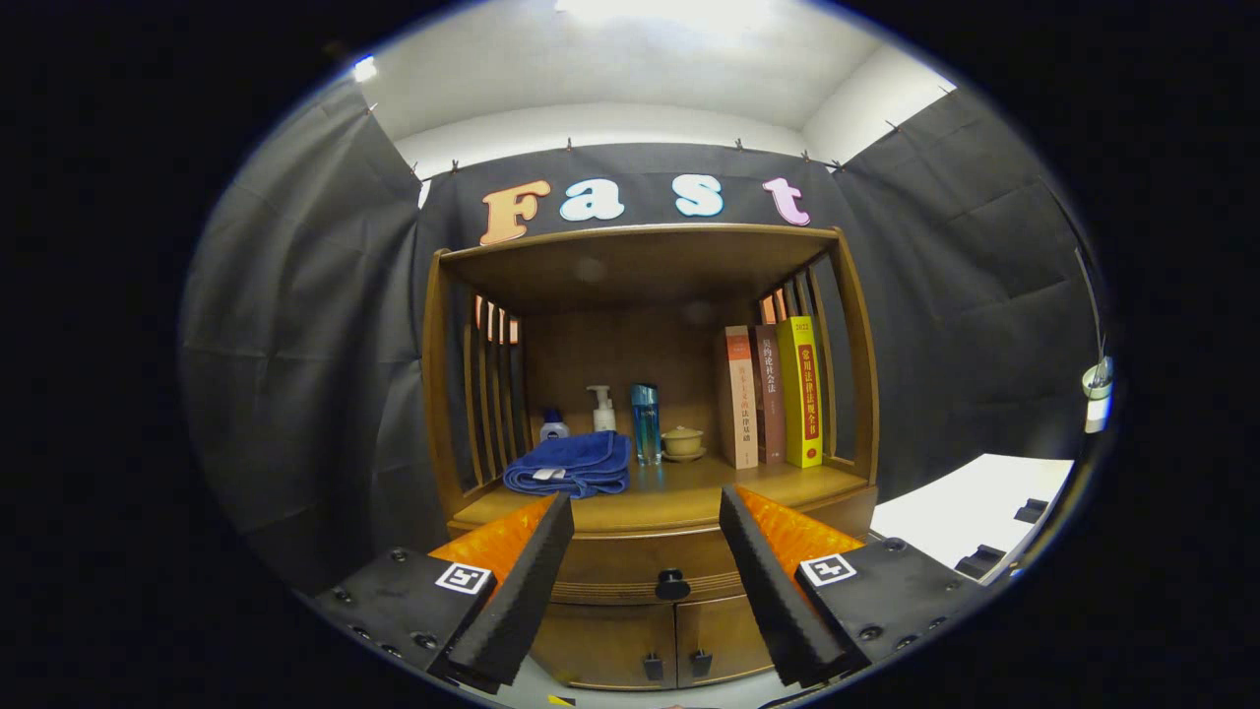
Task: Pull open the drawer, take out the items inside it, and place them on the countertop above the cabinet.
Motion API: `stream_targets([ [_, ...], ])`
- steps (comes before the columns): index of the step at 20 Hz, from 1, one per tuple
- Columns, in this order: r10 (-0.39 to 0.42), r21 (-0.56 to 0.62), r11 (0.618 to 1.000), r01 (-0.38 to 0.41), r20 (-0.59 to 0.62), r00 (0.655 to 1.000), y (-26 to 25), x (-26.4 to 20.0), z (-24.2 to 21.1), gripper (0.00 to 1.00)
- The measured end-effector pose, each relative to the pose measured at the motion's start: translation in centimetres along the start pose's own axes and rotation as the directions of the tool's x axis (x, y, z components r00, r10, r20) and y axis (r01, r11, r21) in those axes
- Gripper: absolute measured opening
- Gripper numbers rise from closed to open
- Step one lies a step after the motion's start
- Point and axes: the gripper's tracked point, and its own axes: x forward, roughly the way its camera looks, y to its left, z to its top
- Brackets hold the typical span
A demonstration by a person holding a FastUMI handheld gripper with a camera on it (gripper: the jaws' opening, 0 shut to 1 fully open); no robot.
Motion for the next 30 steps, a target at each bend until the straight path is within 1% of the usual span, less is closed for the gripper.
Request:
stream_targets([
  [3,0.024,-0.005,1.0,-0.024,0.004,1.0,0.8,0.3,-0.5,0.98],
  [7,0.017,-0.031,0.999,-0.018,-0.02,1.0,0.4,2.0,-3.2,0.98],
  [10,0.002,-0.039,0.999,-0.004,-0.048,0.999,-1.0,4.1,-6.6,0.98],
  [13,-0.02,-0.022,1.0,0.018,-0.083,0.996,-3.2,6.7,-10.3,0.98],
  [17,-0.013,-0.011,1.0,0.012,-0.137,0.991,-4.9,9.3,-14.9,0.98],
  [22,-0.001,-0.049,0.999,-0.009,-0.187,0.982,-5.3,10.3,-20.0,0.98],
  [26,-0.024,-0.056,0.998,0.012,-0.228,0.973,-5.5,10.6,-22.4,0.98],
  [30,-0.031,-0.072,0.997,0.014,-0.251,0.968,-5.2,11.1,-24.0,0.95],
])
